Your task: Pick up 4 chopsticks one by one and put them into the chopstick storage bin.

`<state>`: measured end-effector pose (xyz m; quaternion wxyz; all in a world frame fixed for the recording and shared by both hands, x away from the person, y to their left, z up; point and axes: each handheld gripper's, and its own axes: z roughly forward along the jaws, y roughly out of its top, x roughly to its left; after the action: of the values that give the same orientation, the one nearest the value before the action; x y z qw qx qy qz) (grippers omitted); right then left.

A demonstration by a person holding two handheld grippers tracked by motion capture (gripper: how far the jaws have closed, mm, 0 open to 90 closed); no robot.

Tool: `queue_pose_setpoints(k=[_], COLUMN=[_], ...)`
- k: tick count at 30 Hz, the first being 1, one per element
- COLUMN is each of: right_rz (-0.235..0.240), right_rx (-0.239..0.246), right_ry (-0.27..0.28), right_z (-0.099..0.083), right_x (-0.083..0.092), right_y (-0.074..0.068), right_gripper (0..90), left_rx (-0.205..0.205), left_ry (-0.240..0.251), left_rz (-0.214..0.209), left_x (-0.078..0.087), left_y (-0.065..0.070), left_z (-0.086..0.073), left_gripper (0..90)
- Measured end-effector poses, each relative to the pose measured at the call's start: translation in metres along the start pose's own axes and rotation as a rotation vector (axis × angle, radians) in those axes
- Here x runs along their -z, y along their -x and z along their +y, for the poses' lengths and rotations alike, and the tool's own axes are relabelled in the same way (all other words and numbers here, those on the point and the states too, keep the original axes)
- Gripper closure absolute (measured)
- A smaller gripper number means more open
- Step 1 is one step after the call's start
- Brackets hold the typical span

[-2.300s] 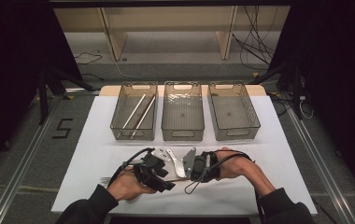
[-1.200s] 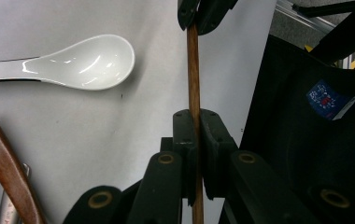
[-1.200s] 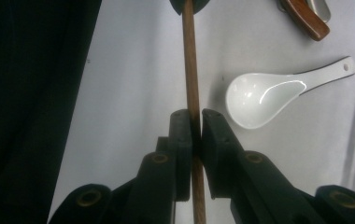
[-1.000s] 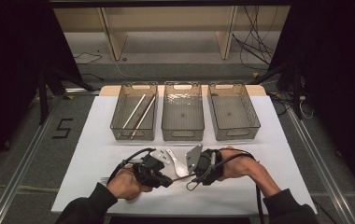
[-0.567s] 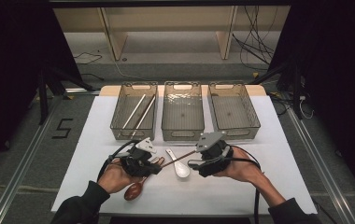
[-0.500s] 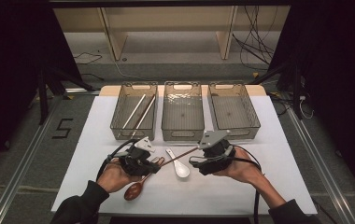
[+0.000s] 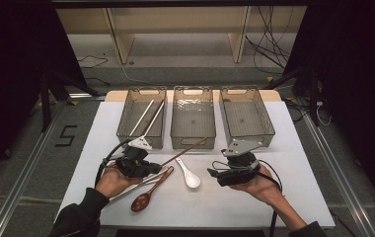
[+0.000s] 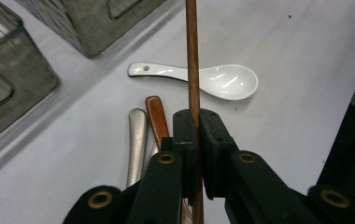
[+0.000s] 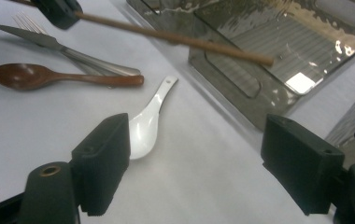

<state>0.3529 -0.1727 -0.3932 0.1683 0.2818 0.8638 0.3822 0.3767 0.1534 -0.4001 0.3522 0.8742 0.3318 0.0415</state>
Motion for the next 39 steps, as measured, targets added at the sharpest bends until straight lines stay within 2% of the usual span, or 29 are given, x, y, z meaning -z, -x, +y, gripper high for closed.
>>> queue_pose_setpoints(k=[8,16,32,39], right_rz=[-0.002,-0.01,-0.009,-0.005], right_rx=[-0.057,-0.086,-0.102,-0.103], right_ry=[0.011,0.016,0.005,0.007], right_z=[-0.009,-0.015,-0.022,-0.023], right_x=[0.006,0.009,0.012,0.013], right_y=[0.003,0.005,0.003,0.002], right_gripper=[22.9,22.2,22.1,21.9], left_rx=[0.022,0.053,0.171,0.233], left_ry=[0.024,0.052,0.144,0.165], left_rz=[0.025,0.043,0.131,0.173], left_x=[0.007,0.012,0.034,0.036], left_y=[-0.009,-0.018,-0.062,-0.082], left_z=[0.003,0.006,0.019,0.023], left_gripper=[85.6,85.6,85.6,85.6])
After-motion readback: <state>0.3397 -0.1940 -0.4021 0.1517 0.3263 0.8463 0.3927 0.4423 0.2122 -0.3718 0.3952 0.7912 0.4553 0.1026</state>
